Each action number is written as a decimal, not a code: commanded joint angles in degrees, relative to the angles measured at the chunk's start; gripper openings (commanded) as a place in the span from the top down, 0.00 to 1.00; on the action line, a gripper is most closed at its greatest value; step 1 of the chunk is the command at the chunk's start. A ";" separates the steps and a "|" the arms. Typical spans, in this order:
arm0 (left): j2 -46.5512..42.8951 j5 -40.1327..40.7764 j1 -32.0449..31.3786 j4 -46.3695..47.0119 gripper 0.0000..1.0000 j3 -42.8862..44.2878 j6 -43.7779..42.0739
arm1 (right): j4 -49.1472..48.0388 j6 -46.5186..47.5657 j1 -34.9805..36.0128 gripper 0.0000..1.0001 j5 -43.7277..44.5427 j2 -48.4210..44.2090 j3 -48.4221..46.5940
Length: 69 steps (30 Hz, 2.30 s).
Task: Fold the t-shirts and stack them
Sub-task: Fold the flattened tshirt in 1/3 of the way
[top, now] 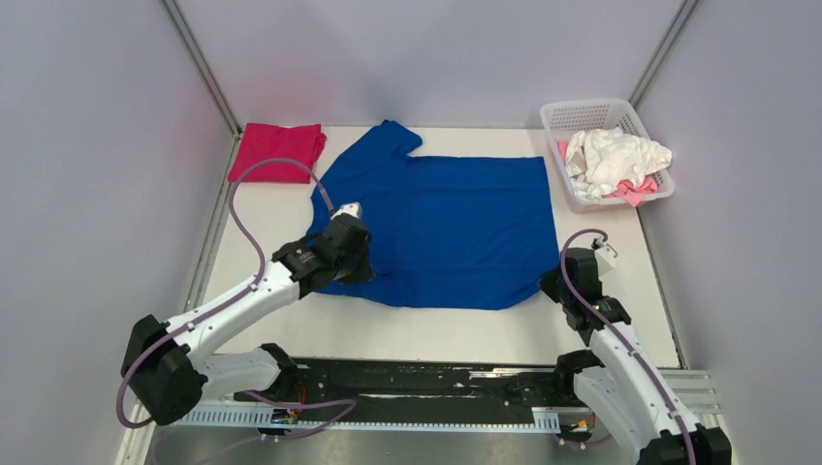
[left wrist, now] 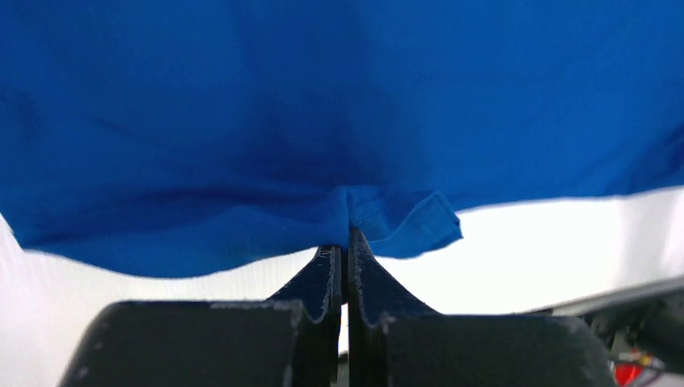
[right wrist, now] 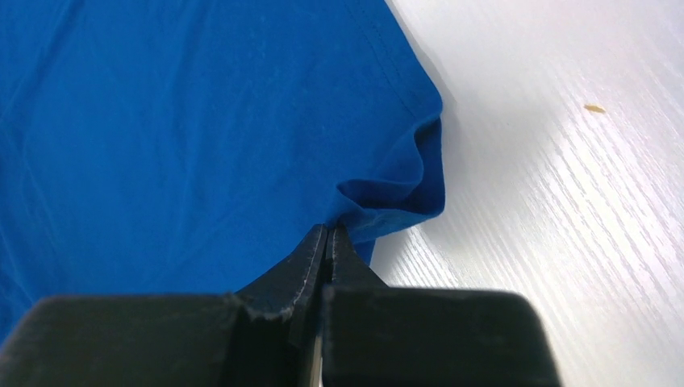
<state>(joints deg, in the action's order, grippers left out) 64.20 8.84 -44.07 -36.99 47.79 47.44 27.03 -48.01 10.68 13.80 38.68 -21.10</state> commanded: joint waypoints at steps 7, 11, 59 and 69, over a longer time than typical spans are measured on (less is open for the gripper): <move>9.07 2.58 11.92 12.69 1.00 10.13 -9.30 | -10.40 4.06 -0.21 1.00 5.62 10.81 -8.93; 11.07 2.93 14.50 14.32 1.00 12.92 -11.42 | -10.82 4.93 -0.42 1.00 7.82 14.21 -11.88; 45.73 -23.00 31.42 15.99 0.00 45.36 -32.01 | -12.00 9.78 -2.15 0.00 -2.80 41.46 -32.42; 41.84 -24.79 31.33 27.00 0.00 22.64 -19.92 | -14.73 11.78 4.47 0.00 -10.48 52.45 -32.23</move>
<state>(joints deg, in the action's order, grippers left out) 105.34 -15.38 -12.78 -13.39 72.93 21.80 13.37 -36.51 15.31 7.07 86.78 -53.10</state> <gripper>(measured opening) 0.998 0.998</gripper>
